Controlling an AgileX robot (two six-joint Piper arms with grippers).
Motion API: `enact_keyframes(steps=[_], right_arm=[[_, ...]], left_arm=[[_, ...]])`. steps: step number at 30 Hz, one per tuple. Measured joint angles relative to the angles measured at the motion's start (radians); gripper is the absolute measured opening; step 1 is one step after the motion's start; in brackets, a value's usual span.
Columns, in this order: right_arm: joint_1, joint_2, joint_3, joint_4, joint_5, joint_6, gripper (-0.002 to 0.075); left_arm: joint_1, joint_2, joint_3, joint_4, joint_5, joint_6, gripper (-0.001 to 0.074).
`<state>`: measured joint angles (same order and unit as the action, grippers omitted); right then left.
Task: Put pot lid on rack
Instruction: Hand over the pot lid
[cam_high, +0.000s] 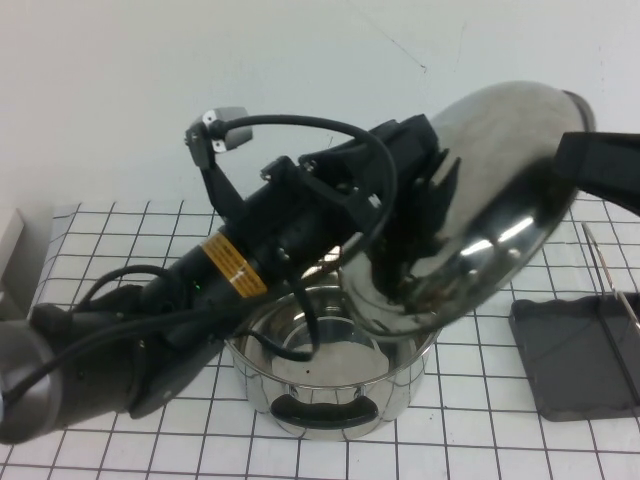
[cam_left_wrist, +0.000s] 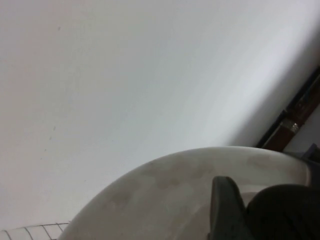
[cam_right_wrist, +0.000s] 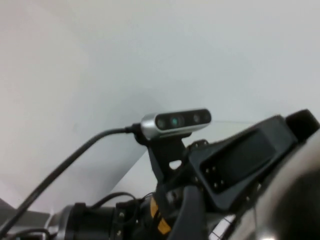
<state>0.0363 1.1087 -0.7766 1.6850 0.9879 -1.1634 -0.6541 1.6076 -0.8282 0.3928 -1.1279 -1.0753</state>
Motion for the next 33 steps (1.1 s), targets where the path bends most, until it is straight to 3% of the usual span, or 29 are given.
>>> enact_keyframes(steps=[9, 11, 16, 18, 22, 28, 33], right_arm=[[0.0, 0.002, -0.014, -0.002, -0.004, 0.03, 0.0545], [0.0, 0.002, -0.014, -0.004, -0.008, 0.03, 0.0472], [0.0, 0.003, -0.014, -0.002, 0.012, 0.038, 0.016], [0.0, 0.003, -0.014, -0.002, 0.04, 0.043, 0.0093], [0.0, 0.003, -0.014, -0.006, 0.049, 0.02, 0.0083], [0.0, 0.003, -0.014, -0.017, 0.021, -0.054, 0.0056], [0.0, 0.003, -0.018, -0.018, -0.017, -0.11, 0.0056]], left_arm=[[-0.103, 0.0, 0.0, -0.082, -0.011, 0.08, 0.0319], [-0.109, 0.0, 0.0, -0.082, -0.016, 0.08, 0.0319], [-0.109, -0.002, -0.001, -0.076, -0.025, 0.083, 0.032], [-0.109, -0.002, -0.001, -0.055, -0.027, 0.083, 0.0321], [-0.101, -0.002, -0.002, -0.026, -0.03, 0.083, 0.0337], [-0.088, -0.002, -0.002, 0.023, -0.012, 0.133, 0.054], [-0.005, -0.002, -0.002, 0.127, -0.016, 0.125, 0.0563]])
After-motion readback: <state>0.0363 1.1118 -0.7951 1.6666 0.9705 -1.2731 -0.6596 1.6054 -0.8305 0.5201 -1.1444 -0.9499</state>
